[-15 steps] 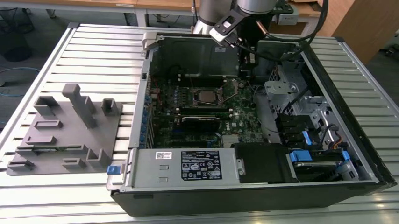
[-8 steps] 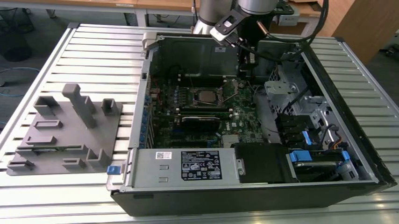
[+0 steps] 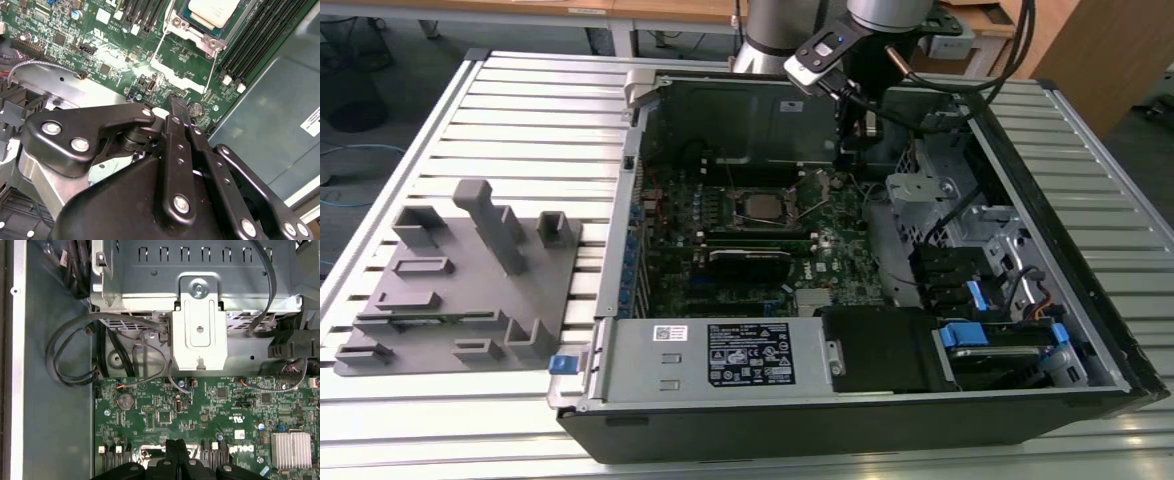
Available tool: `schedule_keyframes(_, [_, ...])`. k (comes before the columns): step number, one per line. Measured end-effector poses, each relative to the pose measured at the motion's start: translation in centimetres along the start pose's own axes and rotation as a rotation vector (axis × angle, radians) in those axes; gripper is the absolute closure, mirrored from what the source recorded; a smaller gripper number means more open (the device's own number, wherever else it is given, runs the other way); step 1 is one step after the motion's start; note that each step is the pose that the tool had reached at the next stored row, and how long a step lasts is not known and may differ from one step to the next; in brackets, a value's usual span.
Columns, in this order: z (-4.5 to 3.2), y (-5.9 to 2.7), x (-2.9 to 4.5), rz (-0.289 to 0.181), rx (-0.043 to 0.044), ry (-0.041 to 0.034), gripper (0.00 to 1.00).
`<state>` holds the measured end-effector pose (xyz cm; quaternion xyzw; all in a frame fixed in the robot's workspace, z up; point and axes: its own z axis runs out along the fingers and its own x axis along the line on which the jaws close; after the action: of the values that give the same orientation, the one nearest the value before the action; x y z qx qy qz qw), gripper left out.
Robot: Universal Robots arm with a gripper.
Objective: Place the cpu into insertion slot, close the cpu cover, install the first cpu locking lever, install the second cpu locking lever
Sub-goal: 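Close the cpu cover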
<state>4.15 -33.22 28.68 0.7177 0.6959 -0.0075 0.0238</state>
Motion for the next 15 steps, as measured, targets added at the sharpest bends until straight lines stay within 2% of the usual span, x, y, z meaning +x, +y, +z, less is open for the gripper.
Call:
schedule_keyframes(10, [0.05,0.4,0.01,-0.011,-0.0011,0.0002,0.89])
schedule_keyframes(15, [0.34,0.41,0.03,-0.012,-0.0011,0.0003,0.89])
